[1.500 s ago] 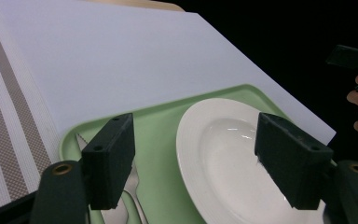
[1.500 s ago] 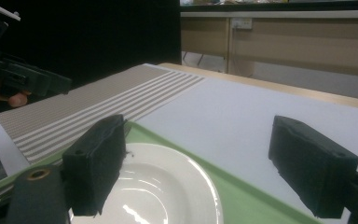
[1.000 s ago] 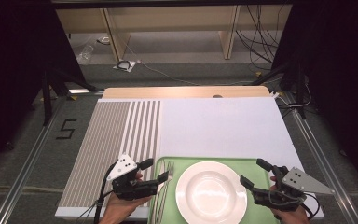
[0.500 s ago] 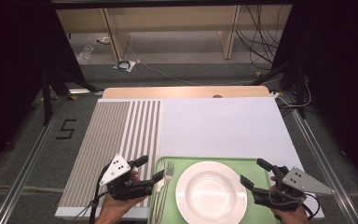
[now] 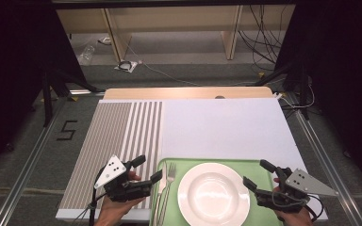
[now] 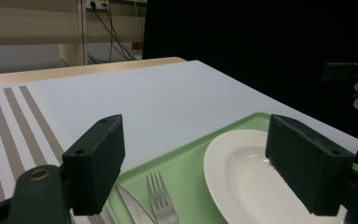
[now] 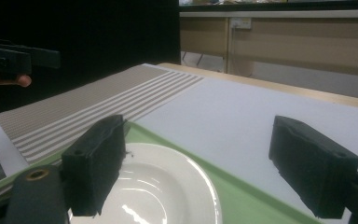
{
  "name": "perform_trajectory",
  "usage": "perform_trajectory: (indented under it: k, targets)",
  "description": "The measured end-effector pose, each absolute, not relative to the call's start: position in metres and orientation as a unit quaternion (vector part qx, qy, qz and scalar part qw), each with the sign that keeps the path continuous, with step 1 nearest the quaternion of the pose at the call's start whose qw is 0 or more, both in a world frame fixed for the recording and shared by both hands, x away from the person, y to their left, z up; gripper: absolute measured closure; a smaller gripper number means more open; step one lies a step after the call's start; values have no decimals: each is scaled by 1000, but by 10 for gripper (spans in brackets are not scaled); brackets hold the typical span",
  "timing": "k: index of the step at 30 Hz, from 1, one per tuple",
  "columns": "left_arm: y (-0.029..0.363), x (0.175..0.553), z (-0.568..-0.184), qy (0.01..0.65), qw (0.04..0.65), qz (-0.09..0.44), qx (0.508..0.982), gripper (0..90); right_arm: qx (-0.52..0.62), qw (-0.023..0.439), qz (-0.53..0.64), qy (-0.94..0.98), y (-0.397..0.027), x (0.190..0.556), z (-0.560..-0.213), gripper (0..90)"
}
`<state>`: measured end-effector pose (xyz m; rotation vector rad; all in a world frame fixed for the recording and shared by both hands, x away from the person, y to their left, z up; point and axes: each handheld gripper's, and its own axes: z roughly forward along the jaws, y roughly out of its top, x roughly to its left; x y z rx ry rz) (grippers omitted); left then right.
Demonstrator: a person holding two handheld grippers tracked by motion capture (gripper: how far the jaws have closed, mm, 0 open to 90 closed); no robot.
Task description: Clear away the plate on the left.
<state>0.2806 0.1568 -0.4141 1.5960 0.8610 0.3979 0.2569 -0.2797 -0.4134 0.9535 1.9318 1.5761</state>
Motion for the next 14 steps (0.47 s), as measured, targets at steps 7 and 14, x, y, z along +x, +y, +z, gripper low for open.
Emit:
perform_trajectory:
  k: [7,14]
  targets:
    - [159,281,-414,374,606,175,680,189,346,235,575,703,-280,257,-413,194]
    - [159,282,-415,377,604,173,680,186,345,236,575,704,-280,257,-413,194]
